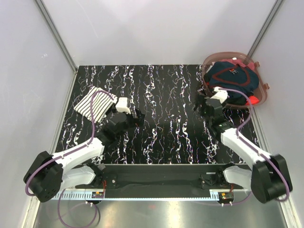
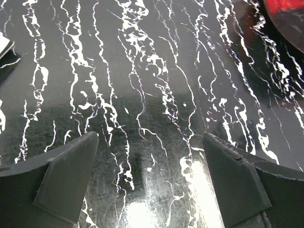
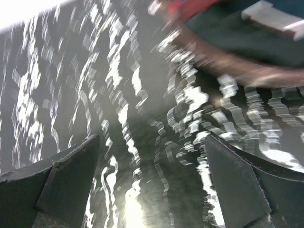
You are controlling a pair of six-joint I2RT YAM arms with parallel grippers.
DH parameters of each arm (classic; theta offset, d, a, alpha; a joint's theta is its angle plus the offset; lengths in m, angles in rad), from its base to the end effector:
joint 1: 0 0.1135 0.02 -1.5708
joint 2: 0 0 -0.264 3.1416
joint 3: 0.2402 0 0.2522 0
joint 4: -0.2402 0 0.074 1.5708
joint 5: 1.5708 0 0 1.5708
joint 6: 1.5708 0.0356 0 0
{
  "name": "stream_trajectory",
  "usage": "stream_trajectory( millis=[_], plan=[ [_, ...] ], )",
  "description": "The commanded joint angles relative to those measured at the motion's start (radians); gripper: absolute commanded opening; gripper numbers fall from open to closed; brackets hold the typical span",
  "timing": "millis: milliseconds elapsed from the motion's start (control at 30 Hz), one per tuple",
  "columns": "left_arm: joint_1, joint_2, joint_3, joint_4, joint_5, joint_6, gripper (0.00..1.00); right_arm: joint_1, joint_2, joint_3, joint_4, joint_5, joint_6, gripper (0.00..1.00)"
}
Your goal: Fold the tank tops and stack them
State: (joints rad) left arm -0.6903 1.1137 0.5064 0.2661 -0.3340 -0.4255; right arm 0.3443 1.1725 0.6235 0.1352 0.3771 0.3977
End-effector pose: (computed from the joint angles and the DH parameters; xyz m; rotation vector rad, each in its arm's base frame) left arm 0.1927 -0.1440 0.2239 0.0267 1.9164 -0.4392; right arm 0.2453 0.0740 0.2371 0.2936 1.9335 0.1143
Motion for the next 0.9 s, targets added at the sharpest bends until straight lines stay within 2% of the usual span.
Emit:
stream_trajectory(
  millis=[0, 33, 133, 233, 367, 467, 533, 867],
  plan=[
    [-0.005, -0.048, -0.031, 0.137, 0.039, 0.021, 0.99, 0.005, -0.146, 0.057, -0.098, 0.292, 0.032, 1.0],
    [-0.005, -0.052, -0.031, 0.139, 0.046, 0.024, 0.99, 0.001, -0.152, 0.097, -0.237, 0.319, 0.039, 1.0],
    [-0.006, -0.048, -0.019, 0.128, 0.064, 0.03, 0.99, -0.017, -0.114, 0.293, -0.459, 0.384, 0.062, 1.0],
    [-0.006, -0.029, -0.003, 0.119, 0.093, 0.028, 0.99, -0.053, -0.025, 0.467, -0.586, 0.365, 0.058, 1.0],
    [-0.012, -0.012, 0.004, 0.11, 0.134, 0.011, 0.99, -0.102, 0.123, 0.655, -0.672, 0.292, 0.084, 1.0],
    [-0.018, -0.011, 0.009, 0.096, 0.13, 0.007, 0.99, -0.143, 0.205, 0.737, -0.718, 0.228, 0.124, 0.95],
    [-0.018, -0.012, 0.014, 0.085, 0.13, 0.004, 0.99, -0.177, 0.245, 0.772, -0.749, 0.203, 0.145, 0.9],
    [-0.021, 0.008, 0.03, 0.05, 0.138, 0.004, 0.99, -0.306, 0.475, 0.889, -0.755, 0.103, 0.182, 0.88]
  ],
)
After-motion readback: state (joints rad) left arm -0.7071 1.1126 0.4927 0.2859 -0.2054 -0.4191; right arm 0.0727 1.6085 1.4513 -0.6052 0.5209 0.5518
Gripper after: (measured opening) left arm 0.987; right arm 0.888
